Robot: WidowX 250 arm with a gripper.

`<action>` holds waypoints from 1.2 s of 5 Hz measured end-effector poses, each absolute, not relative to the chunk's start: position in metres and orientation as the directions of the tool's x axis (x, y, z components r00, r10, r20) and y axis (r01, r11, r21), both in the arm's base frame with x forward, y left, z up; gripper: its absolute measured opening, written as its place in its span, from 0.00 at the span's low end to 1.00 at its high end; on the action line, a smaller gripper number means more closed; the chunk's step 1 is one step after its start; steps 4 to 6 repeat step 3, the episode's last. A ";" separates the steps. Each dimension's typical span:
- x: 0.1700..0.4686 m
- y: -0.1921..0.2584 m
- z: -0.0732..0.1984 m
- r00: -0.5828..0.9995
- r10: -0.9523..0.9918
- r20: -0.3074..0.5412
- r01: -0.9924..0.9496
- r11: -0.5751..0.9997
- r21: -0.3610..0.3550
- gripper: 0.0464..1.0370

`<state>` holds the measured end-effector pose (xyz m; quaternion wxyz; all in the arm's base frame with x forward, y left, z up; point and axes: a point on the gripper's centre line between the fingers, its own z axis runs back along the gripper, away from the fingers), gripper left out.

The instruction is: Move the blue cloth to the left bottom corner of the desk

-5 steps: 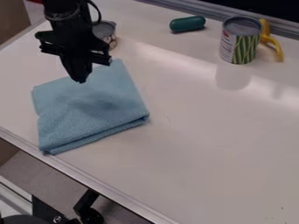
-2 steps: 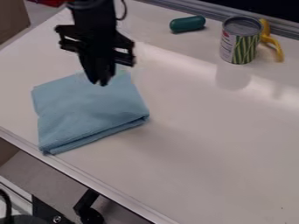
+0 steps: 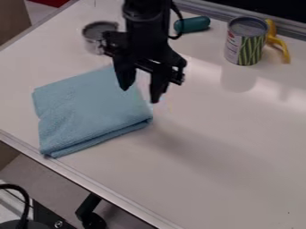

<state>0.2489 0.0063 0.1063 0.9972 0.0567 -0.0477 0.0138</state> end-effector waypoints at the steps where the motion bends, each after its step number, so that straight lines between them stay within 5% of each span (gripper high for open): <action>1: 0.253 -0.019 0.107 0.991 -0.025 0.128 0.012 0.995 0.099 0.95; 2: 0.265 -0.036 0.108 0.989 -0.096 0.111 0.095 0.995 0.017 0.96; 6: 0.281 -0.053 0.110 0.986 -0.113 0.121 0.112 0.994 0.014 0.96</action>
